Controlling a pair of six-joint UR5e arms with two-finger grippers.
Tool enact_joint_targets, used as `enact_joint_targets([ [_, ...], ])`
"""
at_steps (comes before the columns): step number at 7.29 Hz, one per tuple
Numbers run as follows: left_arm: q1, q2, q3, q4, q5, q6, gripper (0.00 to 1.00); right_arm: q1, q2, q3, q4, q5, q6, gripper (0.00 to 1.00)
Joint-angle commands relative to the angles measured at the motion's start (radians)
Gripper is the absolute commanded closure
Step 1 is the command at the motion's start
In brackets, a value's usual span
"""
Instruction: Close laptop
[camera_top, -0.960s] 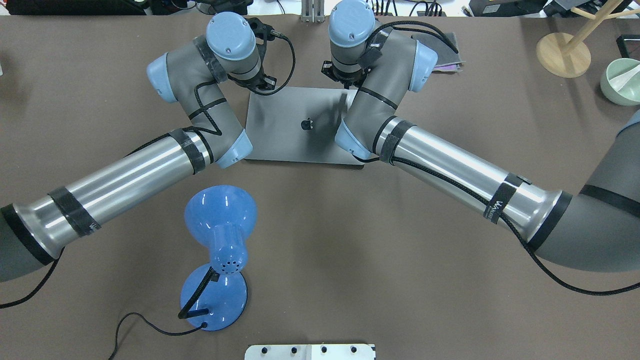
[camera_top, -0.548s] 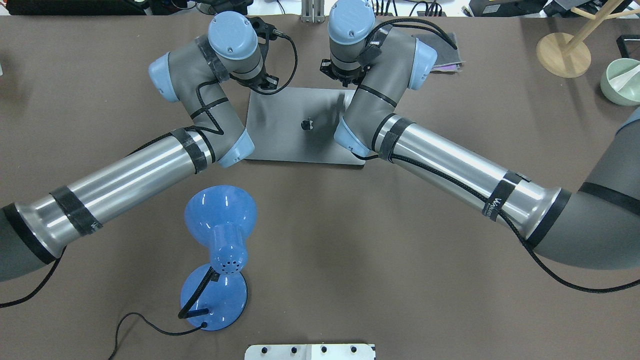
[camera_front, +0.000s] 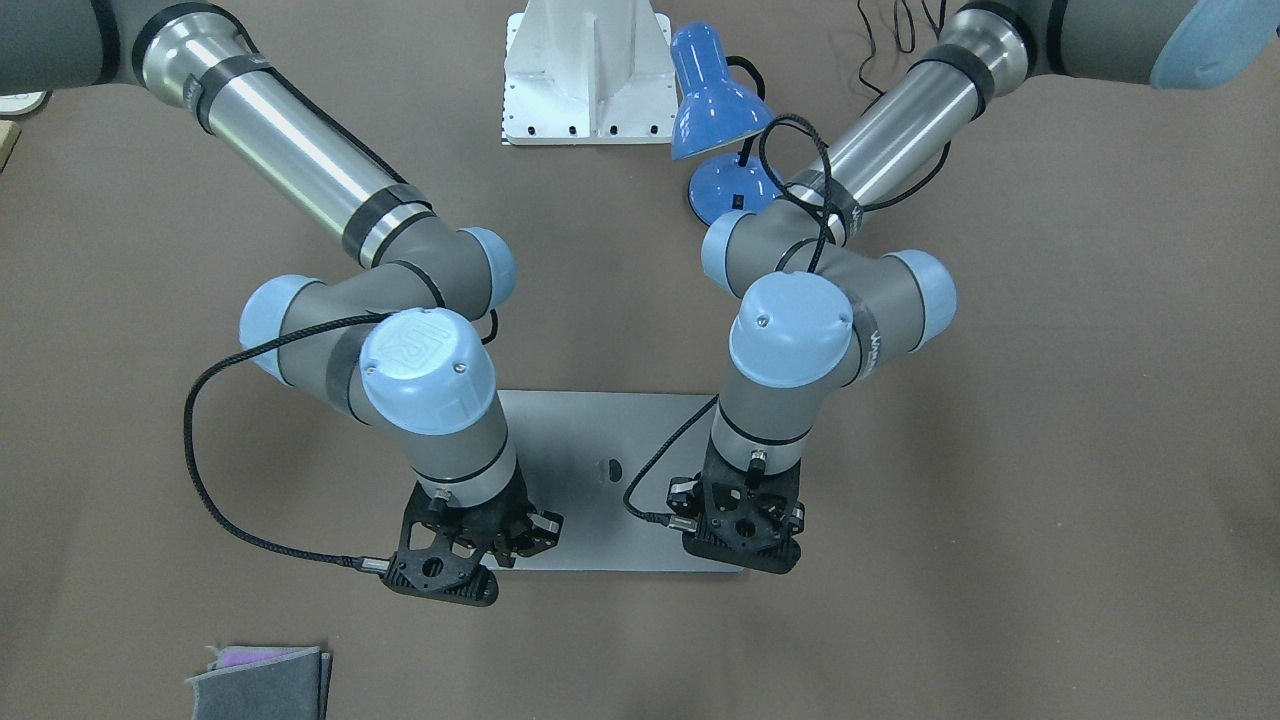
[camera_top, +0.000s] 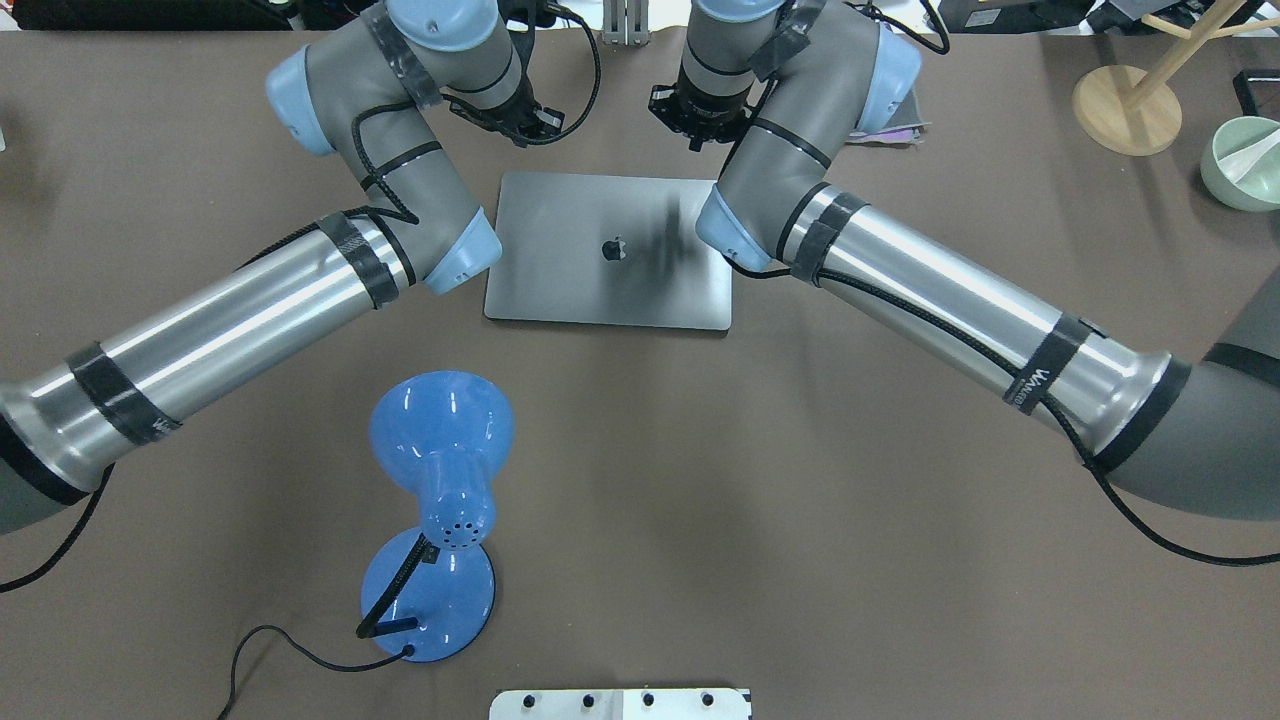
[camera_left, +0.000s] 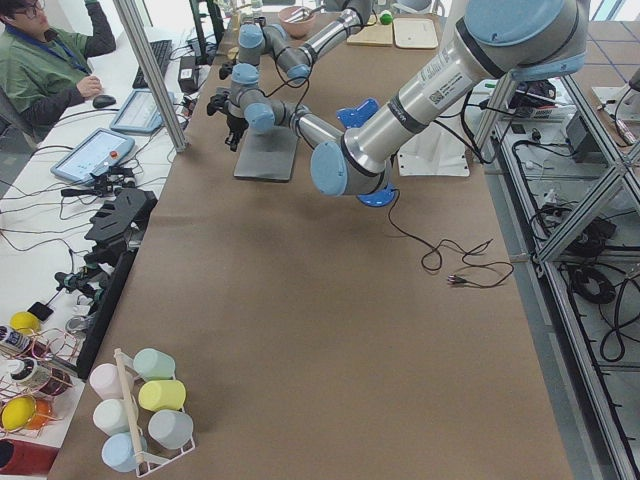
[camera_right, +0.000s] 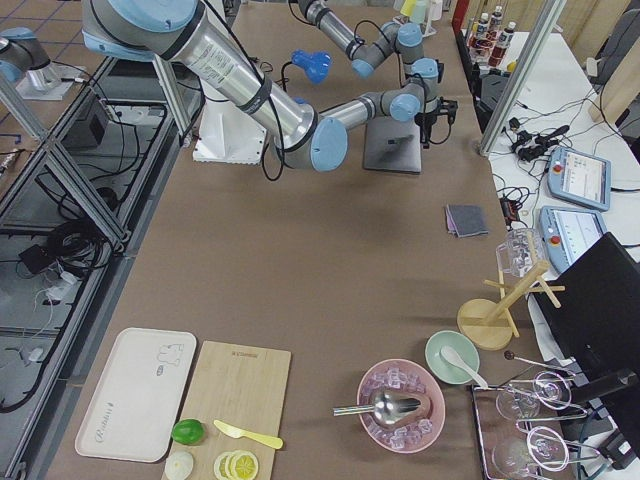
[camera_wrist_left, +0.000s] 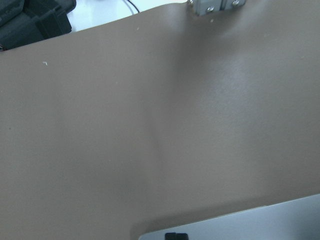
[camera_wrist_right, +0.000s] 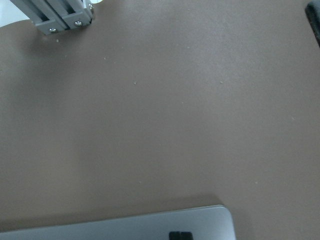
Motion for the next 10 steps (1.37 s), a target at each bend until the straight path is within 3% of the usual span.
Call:
enact_joint_targets([
  [1,-0.051,0.145,-0.285,0.126,-0.128,0.002,0.02,0.030,-0.209,0.332,-0.165,0.033,-0.140,0.00],
  [3,-0.178,0.265,-0.429,0.216,-0.317,0.101,0.02,0.100,-0.404,0.599,-0.312,0.080,-0.366,0.00],
  [4,-0.226,0.347,-0.530,0.304,-0.325,0.225,0.02,0.144,-0.502,0.690,-0.339,0.115,-0.472,0.00],
  [6,-0.361,0.453,-0.636,0.500,-0.333,0.557,0.02,0.271,-0.727,0.827,-0.341,0.215,-0.730,0.00],
  [8,-0.522,0.580,-0.639,0.538,-0.409,0.807,0.02,0.431,-0.918,0.861,-0.339,0.274,-0.966,0.00],
  [10,-0.622,0.734,-0.626,0.535,-0.407,1.012,0.02,0.590,-1.105,0.848,-0.341,0.268,-1.253,0.00],
])
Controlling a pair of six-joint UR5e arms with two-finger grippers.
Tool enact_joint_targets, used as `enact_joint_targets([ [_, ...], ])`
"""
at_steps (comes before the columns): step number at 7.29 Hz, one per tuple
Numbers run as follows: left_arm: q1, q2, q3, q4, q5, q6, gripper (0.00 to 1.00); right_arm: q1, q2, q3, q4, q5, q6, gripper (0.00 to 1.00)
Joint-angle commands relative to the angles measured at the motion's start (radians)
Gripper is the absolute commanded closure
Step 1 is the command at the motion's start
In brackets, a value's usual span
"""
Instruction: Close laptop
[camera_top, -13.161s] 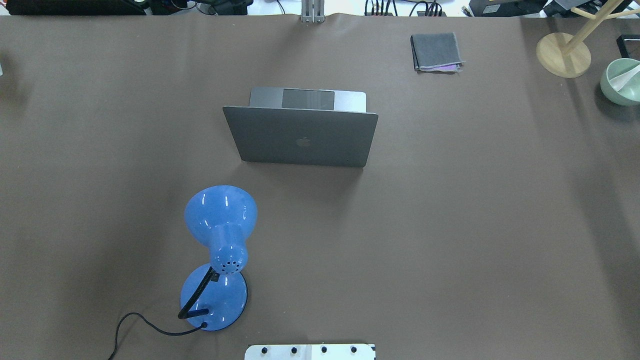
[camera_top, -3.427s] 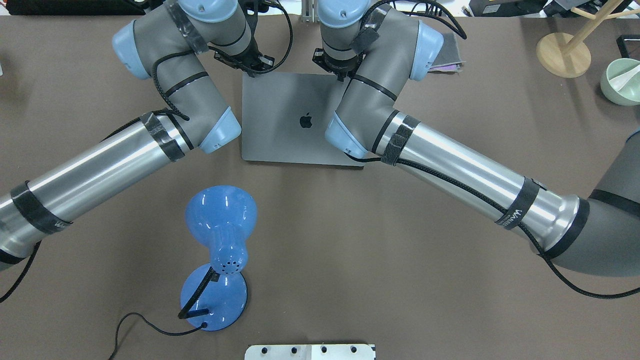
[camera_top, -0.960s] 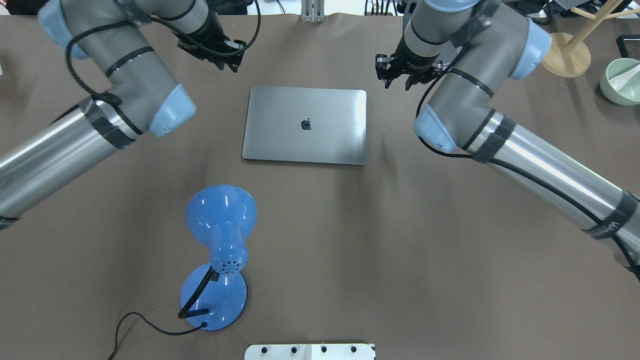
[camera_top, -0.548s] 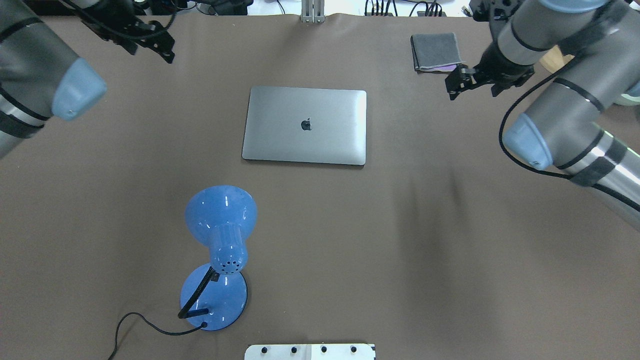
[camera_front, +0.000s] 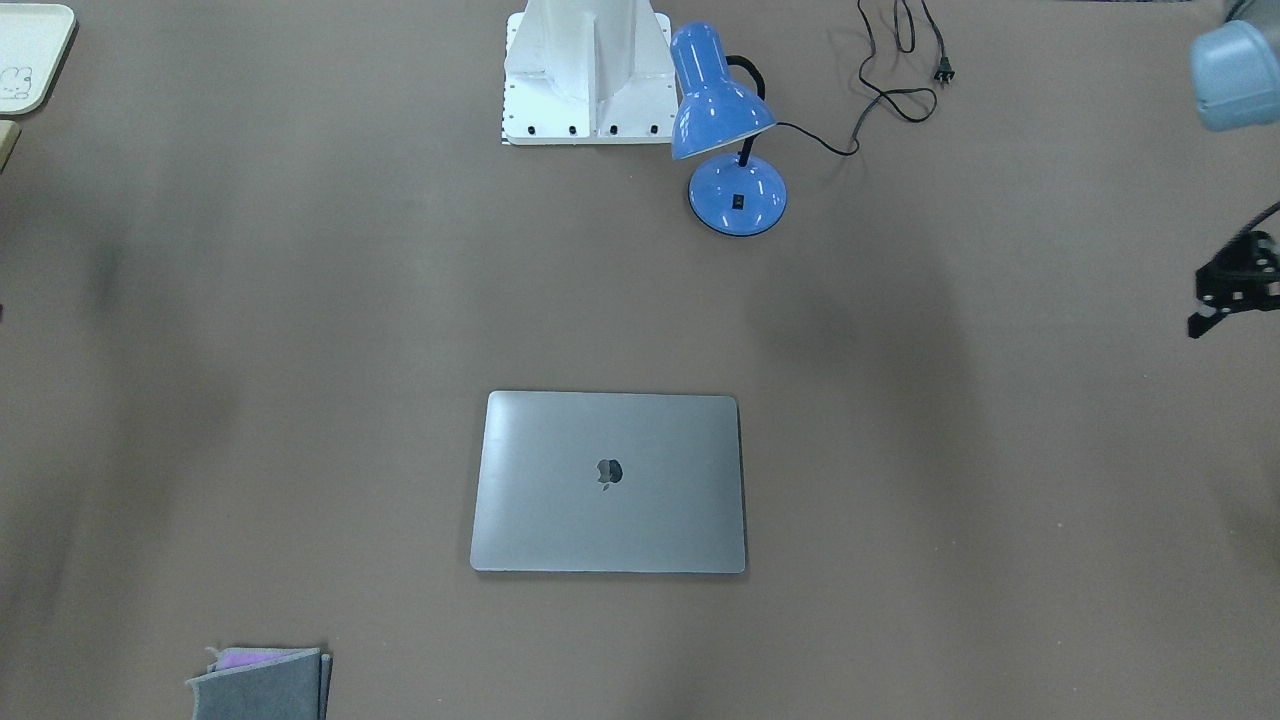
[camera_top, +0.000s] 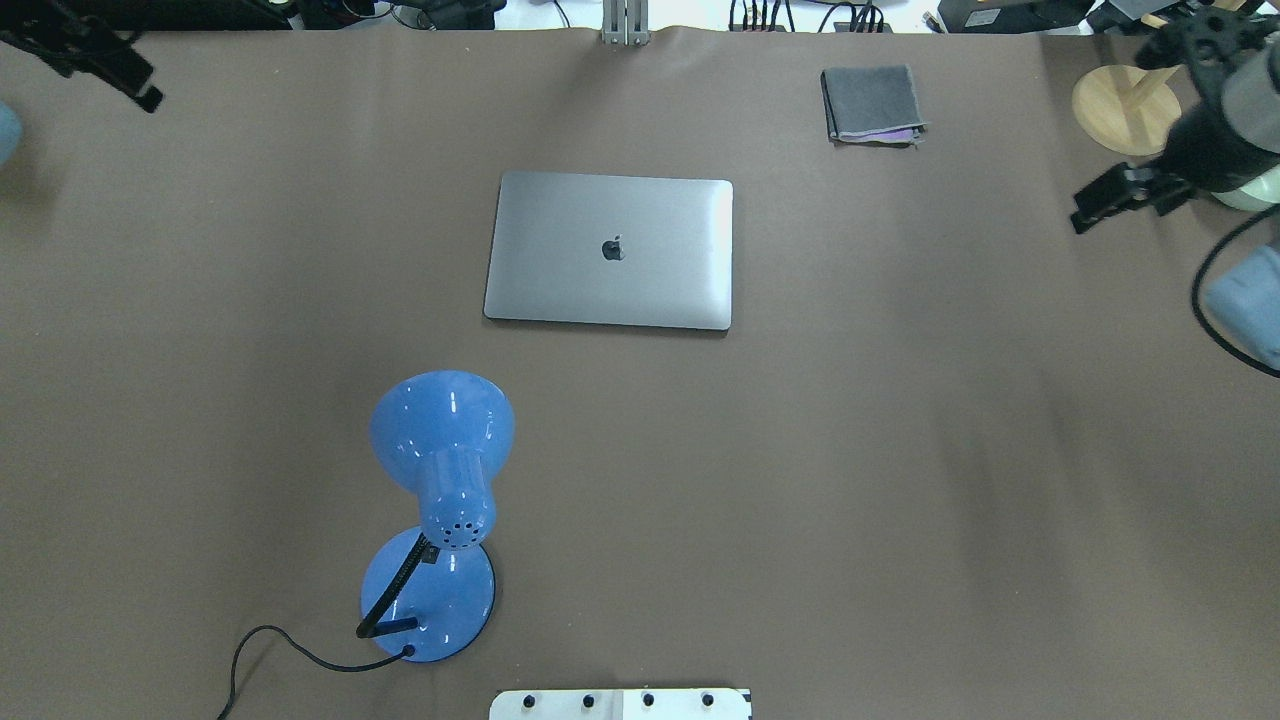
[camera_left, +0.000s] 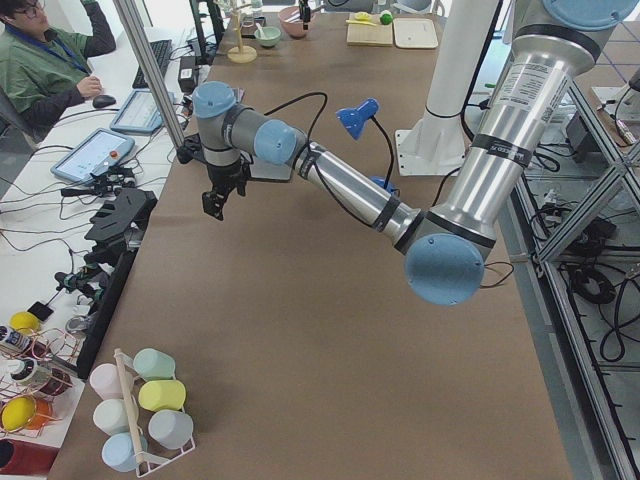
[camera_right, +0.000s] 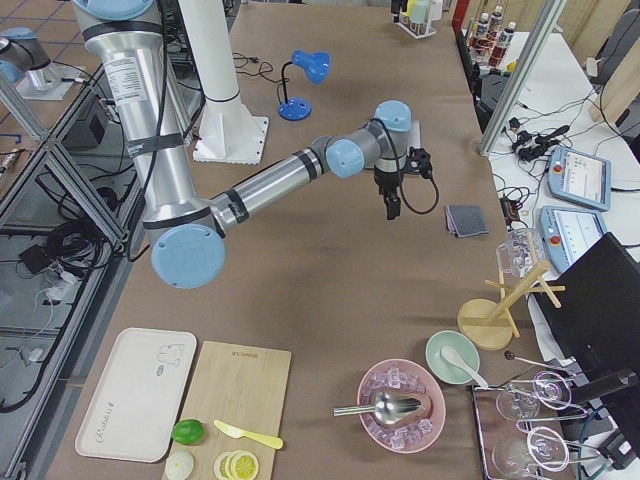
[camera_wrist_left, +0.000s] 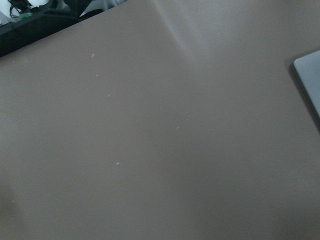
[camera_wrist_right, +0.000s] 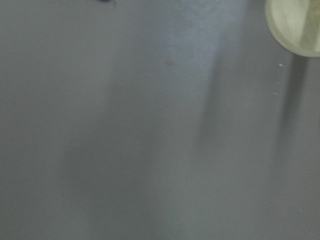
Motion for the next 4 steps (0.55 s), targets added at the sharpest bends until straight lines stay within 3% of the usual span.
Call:
enact_joint_targets([
  [1,-0.105,0.153,0.017,0.006,-0.006,0.154,0.02,0.165,-0.189,-0.022,-0.001,0.002,-0.239,0.00],
  [2,-0.116,0.239,0.034,-0.010,-0.004,0.154,0.02,0.222,-0.247,-0.044,0.002,0.011,-0.247,0.00],
  [4,-0.200,0.310,0.049,-0.072,-0.012,0.154,0.02,0.282,-0.307,-0.047,0.012,0.011,-0.249,0.00],
])
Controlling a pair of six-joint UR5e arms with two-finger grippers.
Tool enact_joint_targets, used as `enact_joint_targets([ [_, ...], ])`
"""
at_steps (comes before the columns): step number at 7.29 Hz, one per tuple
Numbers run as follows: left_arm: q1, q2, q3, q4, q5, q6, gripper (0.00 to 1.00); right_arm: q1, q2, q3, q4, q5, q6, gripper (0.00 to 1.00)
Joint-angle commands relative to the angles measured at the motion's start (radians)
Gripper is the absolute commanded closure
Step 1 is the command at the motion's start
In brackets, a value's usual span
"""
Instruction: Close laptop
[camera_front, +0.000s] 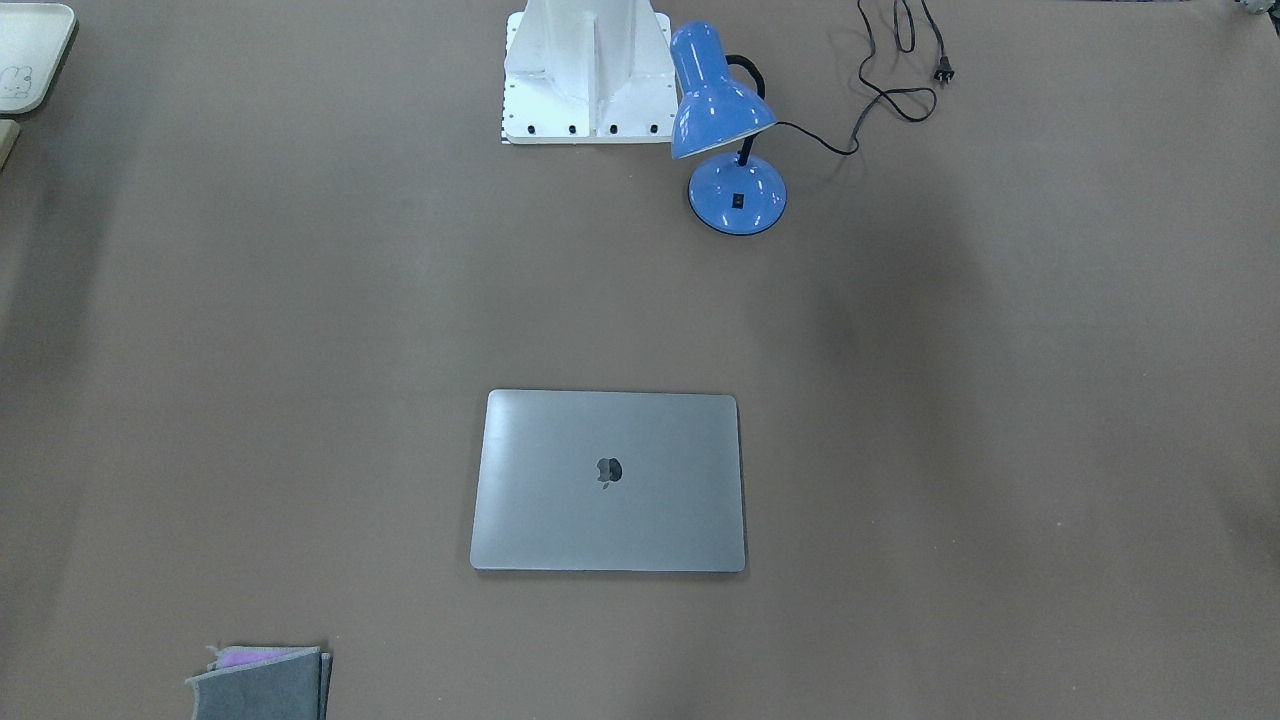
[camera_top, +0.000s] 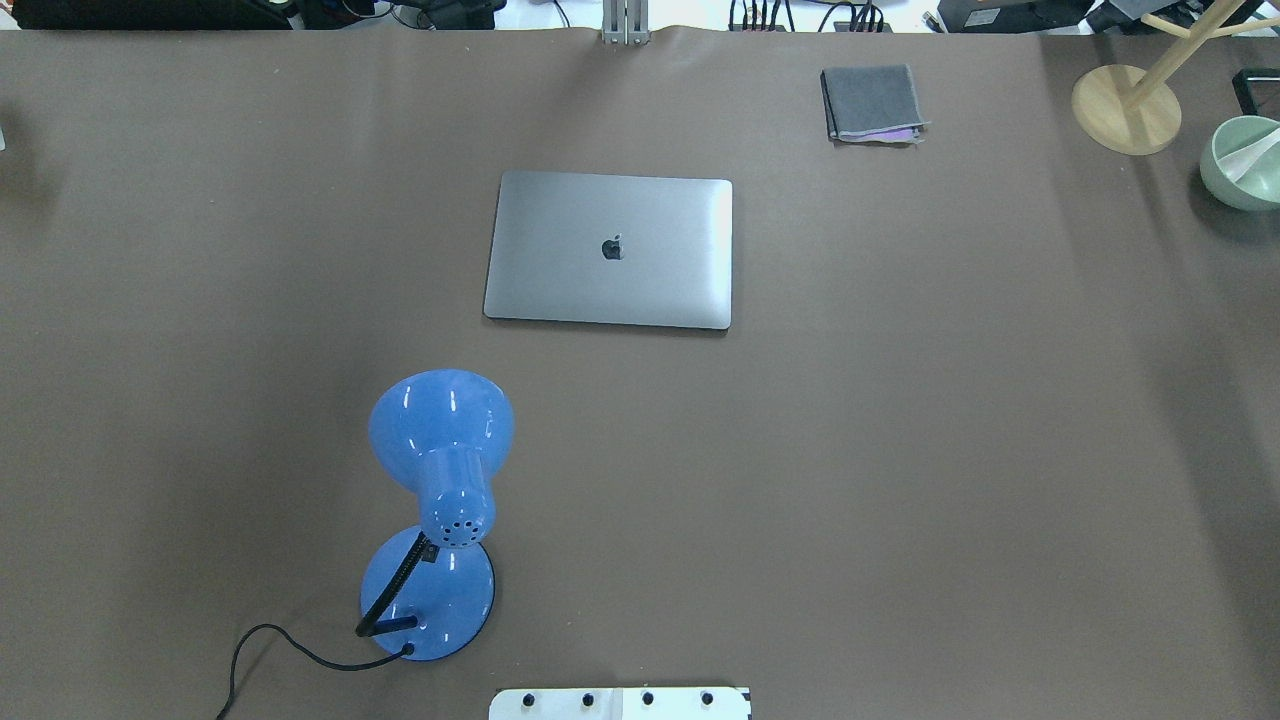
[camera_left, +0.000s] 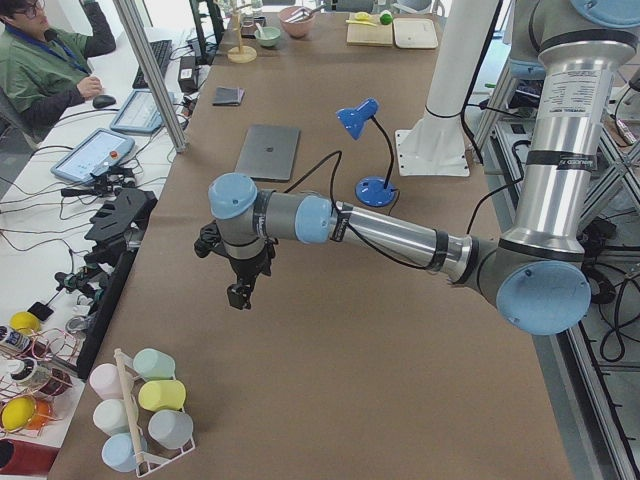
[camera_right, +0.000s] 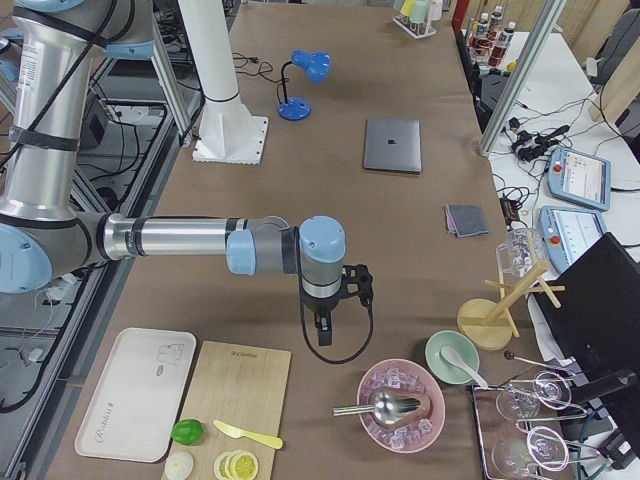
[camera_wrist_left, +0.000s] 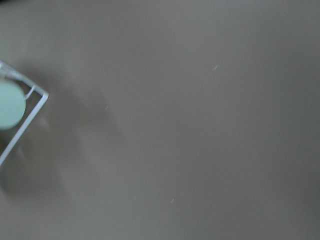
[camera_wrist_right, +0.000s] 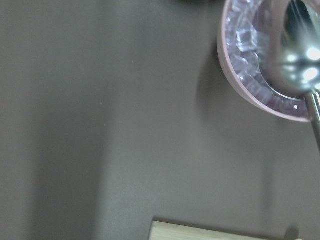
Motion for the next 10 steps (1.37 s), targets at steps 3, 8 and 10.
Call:
enact_joint_targets([
  [3,-0.052,0.082,0.004,-0.028,-0.006,0.002,0.02,0.041,-0.061,-0.003,0.002,0.001,-0.007,0.00],
  [8,-0.056,0.183,-0.098,-0.028,0.002,0.003,0.02,0.041,-0.069,-0.001,0.004,0.001,-0.007,0.00],
  [10,-0.056,0.185,-0.083,-0.028,0.002,0.003,0.02,0.041,-0.069,-0.001,0.006,0.002,-0.007,0.00],
])
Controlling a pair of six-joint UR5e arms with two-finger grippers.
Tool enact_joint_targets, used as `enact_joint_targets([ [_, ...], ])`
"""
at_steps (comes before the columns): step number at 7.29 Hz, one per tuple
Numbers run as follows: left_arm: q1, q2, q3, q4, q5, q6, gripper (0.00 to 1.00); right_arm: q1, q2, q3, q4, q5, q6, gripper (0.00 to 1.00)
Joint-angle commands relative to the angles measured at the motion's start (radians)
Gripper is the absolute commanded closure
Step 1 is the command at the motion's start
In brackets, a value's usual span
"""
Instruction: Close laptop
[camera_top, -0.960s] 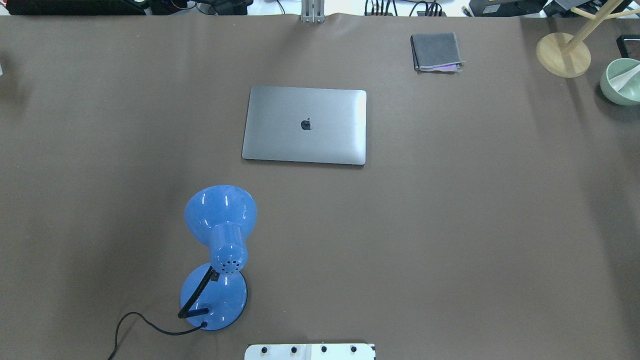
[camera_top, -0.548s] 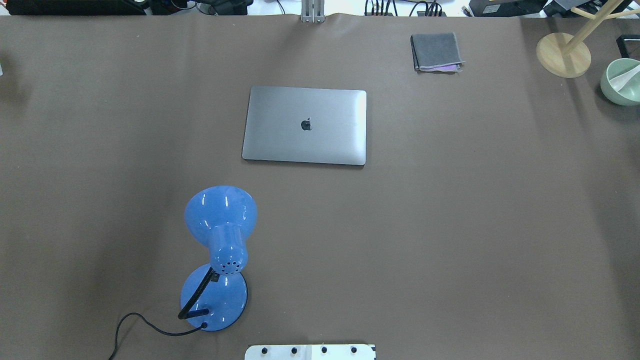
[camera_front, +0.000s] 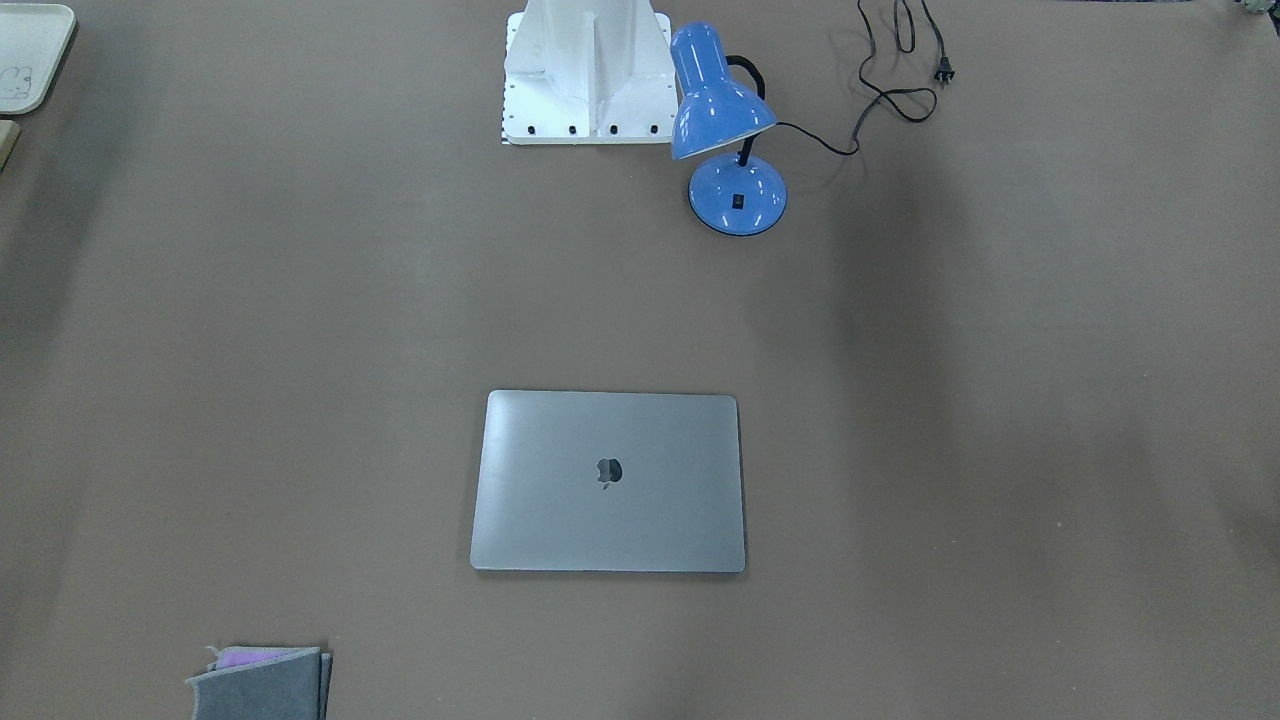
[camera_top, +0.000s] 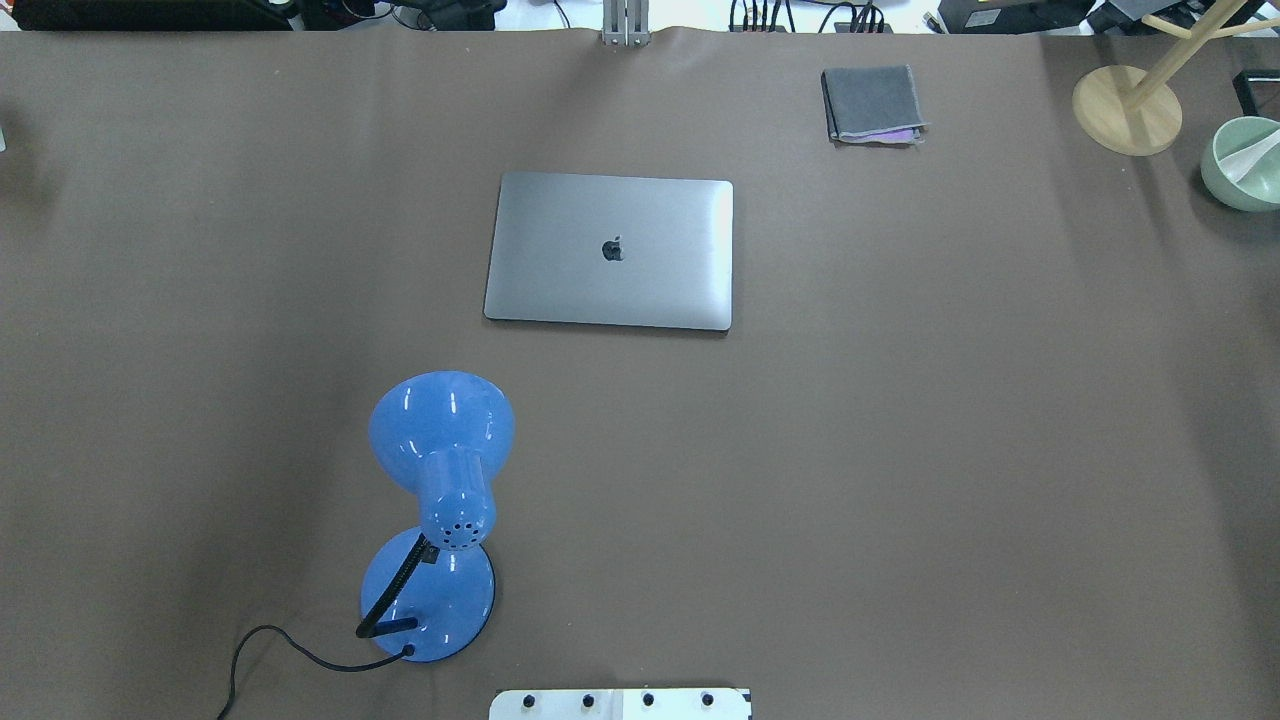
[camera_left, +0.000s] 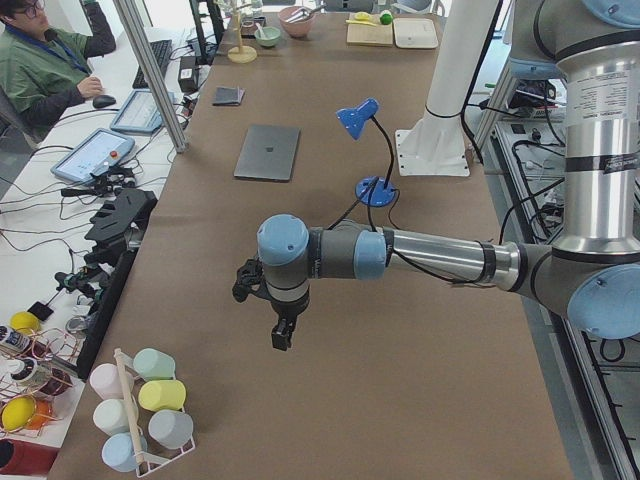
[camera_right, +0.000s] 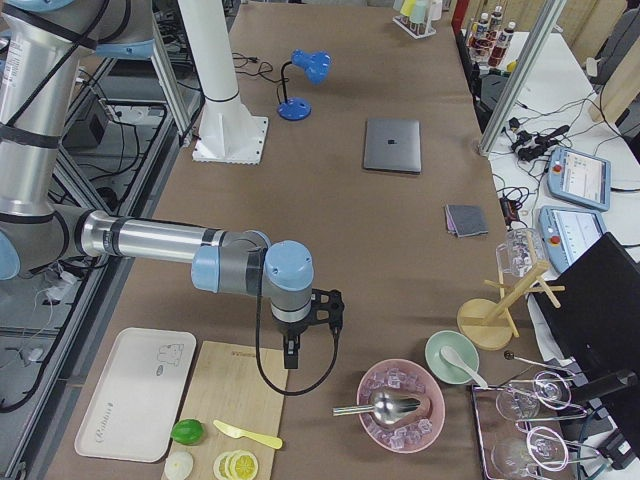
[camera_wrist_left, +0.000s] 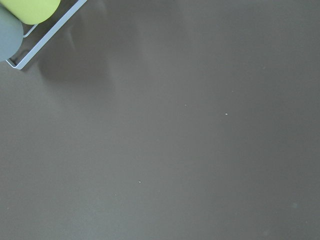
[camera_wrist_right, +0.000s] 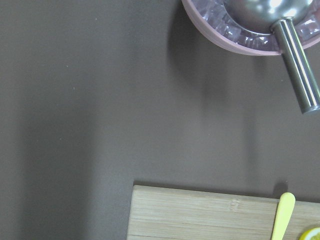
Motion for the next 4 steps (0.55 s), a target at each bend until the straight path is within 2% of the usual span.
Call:
enact_joint_targets([
  [1,0.000,0.009,-0.001,0.000,0.001,-0.001,0.02,0.000,-0.001,0.000,0.001,0.001,0.000,0.00],
  [4,0.000,0.008,-0.001,0.000,0.001,-0.001,0.02,-0.002,-0.018,0.000,0.000,0.004,0.000,0.00],
])
